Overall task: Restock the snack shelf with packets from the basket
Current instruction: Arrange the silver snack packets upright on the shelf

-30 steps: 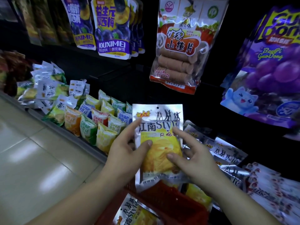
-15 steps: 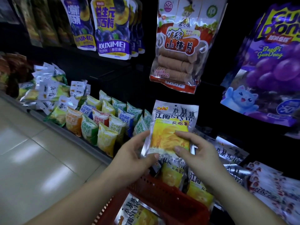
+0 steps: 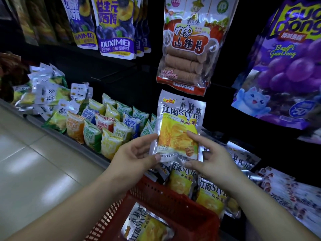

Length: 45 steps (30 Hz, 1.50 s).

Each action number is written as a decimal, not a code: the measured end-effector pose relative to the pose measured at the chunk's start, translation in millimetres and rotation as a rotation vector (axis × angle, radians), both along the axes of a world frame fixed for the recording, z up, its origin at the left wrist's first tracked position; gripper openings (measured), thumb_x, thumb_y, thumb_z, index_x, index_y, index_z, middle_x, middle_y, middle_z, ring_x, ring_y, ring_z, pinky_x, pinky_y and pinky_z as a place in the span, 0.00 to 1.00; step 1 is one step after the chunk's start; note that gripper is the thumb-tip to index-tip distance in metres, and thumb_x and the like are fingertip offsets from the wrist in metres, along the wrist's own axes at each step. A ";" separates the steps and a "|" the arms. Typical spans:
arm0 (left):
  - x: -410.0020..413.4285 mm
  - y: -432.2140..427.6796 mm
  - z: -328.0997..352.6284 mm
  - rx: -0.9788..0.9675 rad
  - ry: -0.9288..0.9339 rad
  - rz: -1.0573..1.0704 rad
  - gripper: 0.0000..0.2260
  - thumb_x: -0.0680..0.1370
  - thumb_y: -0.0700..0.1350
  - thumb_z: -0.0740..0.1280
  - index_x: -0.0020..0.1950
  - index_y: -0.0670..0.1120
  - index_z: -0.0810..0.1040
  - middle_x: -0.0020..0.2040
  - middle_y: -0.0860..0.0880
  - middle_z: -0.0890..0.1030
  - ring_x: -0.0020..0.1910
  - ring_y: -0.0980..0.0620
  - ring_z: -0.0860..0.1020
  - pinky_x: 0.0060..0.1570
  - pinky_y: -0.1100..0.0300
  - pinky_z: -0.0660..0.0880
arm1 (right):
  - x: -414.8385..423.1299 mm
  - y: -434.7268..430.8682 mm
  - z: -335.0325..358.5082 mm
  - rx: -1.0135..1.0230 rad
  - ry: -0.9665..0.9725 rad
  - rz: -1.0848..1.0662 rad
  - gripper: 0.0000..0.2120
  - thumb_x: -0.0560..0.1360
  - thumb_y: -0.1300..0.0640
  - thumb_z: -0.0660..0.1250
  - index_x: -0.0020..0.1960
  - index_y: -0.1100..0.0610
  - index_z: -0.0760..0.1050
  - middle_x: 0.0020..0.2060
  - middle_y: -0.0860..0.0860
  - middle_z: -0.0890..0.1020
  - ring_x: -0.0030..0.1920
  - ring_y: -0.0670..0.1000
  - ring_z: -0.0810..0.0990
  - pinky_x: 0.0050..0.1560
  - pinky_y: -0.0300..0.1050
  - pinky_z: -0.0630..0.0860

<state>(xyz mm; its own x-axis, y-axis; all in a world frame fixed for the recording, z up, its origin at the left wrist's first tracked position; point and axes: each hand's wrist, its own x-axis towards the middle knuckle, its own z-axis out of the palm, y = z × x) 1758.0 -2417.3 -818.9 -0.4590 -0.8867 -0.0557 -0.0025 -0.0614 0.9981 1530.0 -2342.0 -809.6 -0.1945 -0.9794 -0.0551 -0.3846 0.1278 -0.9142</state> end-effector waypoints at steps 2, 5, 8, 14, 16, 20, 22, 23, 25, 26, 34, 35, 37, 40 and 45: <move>0.3 -1.1 0.4 0.028 0.043 0.014 0.25 0.77 0.35 0.73 0.71 0.53 0.76 0.60 0.49 0.85 0.51 0.45 0.86 0.52 0.56 0.82 | -6.2 -0.9 -1.3 0.011 -0.048 0.004 0.38 0.76 0.66 0.74 0.68 0.26 0.71 0.76 0.41 0.67 0.48 0.59 0.80 0.41 0.61 0.77; 0.9 -2.7 0.6 0.051 0.053 0.014 0.24 0.78 0.36 0.72 0.72 0.53 0.76 0.63 0.48 0.83 0.53 0.44 0.86 0.54 0.53 0.82 | -14.0 -1.4 -3.5 0.057 -0.103 0.009 0.39 0.80 0.72 0.65 0.67 0.26 0.72 0.77 0.45 0.66 0.62 0.75 0.76 0.33 0.62 0.70; -0.6 -1.9 -0.4 0.072 0.051 0.053 0.21 0.80 0.36 0.70 0.71 0.51 0.77 0.64 0.50 0.83 0.52 0.44 0.86 0.57 0.49 0.82 | -12.3 -0.5 -3.1 0.032 -0.063 0.014 0.42 0.79 0.76 0.59 0.67 0.27 0.72 0.79 0.39 0.63 0.76 0.56 0.69 0.38 0.52 0.73; -7.8 10.6 -11.8 -0.219 -0.228 0.179 0.16 0.82 0.40 0.68 0.66 0.55 0.80 0.42 0.60 0.84 0.37 0.59 0.81 0.39 0.64 0.79 | 19.1 1.8 0.2 -0.151 0.008 -0.016 0.25 0.83 0.56 0.65 0.69 0.26 0.70 0.73 0.29 0.65 0.73 0.40 0.70 0.58 0.35 0.75; -15.9 24.8 -14.6 -0.392 -0.266 0.113 0.13 0.81 0.41 0.67 0.60 0.58 0.82 0.39 0.59 0.84 0.31 0.56 0.78 0.31 0.57 0.77 | 34.2 -0.1 2.7 -0.118 -0.147 0.030 0.23 0.80 0.45 0.66 0.70 0.25 0.68 0.71 0.30 0.70 0.69 0.35 0.73 0.67 0.43 0.76; -30.9 45.8 -19.6 -0.778 -0.301 -0.095 0.10 0.82 0.42 0.66 0.57 0.57 0.82 0.57 0.58 0.82 0.52 0.57 0.82 0.47 0.57 0.79 | 37.7 -5.4 4.3 -0.070 -0.343 -0.025 0.20 0.80 0.48 0.68 0.67 0.26 0.73 0.59 0.28 0.78 0.55 0.25 0.76 0.63 0.45 0.79; -29.5 44.3 -25.5 -0.865 -0.385 -0.138 0.11 0.83 0.45 0.65 0.62 0.57 0.81 0.63 0.55 0.80 0.58 0.54 0.80 0.53 0.56 0.78 | 32.0 -7.1 -0.3 -0.088 -0.376 -0.099 0.22 0.80 0.55 0.71 0.67 0.32 0.75 0.48 0.28 0.82 0.51 0.31 0.81 0.53 0.40 0.81; -27.7 43.7 -27.4 -0.889 -0.422 -0.166 0.13 0.83 0.45 0.64 0.64 0.59 0.80 0.67 0.54 0.79 0.62 0.53 0.79 0.57 0.56 0.78 | 29.3 -8.4 -4.6 -0.101 -0.376 -0.144 0.23 0.79 0.58 0.72 0.67 0.34 0.76 0.48 0.31 0.83 0.49 0.32 0.82 0.49 0.38 0.80; -27.0 42.7 -25.2 -0.883 -0.437 -0.273 0.18 0.83 0.43 0.62 0.69 0.60 0.76 0.73 0.58 0.75 0.70 0.59 0.74 0.64 0.60 0.75 | 22.9 -12.4 -15.3 -0.101 -0.337 -0.239 0.25 0.78 0.63 0.73 0.63 0.34 0.79 0.55 0.36 0.80 0.53 0.34 0.80 0.49 0.39 0.79; -26.8 42.1 -21.4 -0.841 -0.395 -0.305 0.19 0.83 0.41 0.62 0.70 0.59 0.76 0.72 0.61 0.74 0.71 0.63 0.72 0.66 0.62 0.74 | 19.4 -14.1 -20.0 -0.088 -0.318 -0.258 0.27 0.77 0.66 0.73 0.60 0.32 0.80 0.59 0.39 0.79 0.57 0.37 0.79 0.52 0.44 0.80; -7.3 -1.7 -11.7 -0.291 -0.173 0.103 0.22 0.79 0.46 0.72 0.71 0.61 0.75 0.66 0.58 0.78 0.62 0.61 0.79 0.59 0.61 0.78 | 12.7 -8.5 -18.6 -0.064 -0.410 -0.021 0.37 0.75 0.80 0.64 0.65 0.40 0.80 0.68 0.34 0.77 0.73 0.39 0.70 0.72 0.54 0.73; -7.5 -1.0 -9.3 -0.153 -0.072 0.074 0.23 0.79 0.44 0.73 0.70 0.63 0.75 0.63 0.56 0.80 0.59 0.58 0.81 0.55 0.61 0.81 | 14.4 -7.9 -17.4 -0.048 -0.411 0.002 0.38 0.75 0.81 0.63 0.65 0.40 0.80 0.69 0.36 0.77 0.73 0.38 0.70 0.71 0.53 0.75; -7.3 -0.5 -6.2 -0.085 -0.023 0.109 0.22 0.77 0.43 0.74 0.66 0.64 0.78 0.56 0.47 0.83 0.51 0.51 0.85 0.47 0.55 0.84 | 18.8 -7.7 -14.3 -0.035 -0.417 -0.002 0.35 0.75 0.80 0.64 0.64 0.42 0.81 0.70 0.41 0.77 0.66 0.36 0.75 0.59 0.46 0.82; -7.3 1.1 -5.6 -0.114 -0.064 0.074 0.19 0.76 0.45 0.76 0.62 0.65 0.80 0.39 0.36 0.76 0.36 0.44 0.76 0.38 0.47 0.79 | 24.3 -8.5 -12.8 -0.075 -0.449 -0.071 0.22 0.74 0.67 0.75 0.60 0.43 0.84 0.64 0.47 0.81 0.54 0.47 0.85 0.49 0.44 0.83; -12.1 8.3 -3.4 -0.131 -0.062 0.054 0.18 0.75 0.43 0.77 0.59 0.62 0.82 0.45 0.32 0.80 0.40 0.36 0.81 0.45 0.40 0.82 | 29.3 -11.1 -13.2 -0.102 -0.354 -0.181 0.18 0.72 0.64 0.78 0.53 0.43 0.86 0.54 0.51 0.86 0.49 0.52 0.87 0.51 0.50 0.85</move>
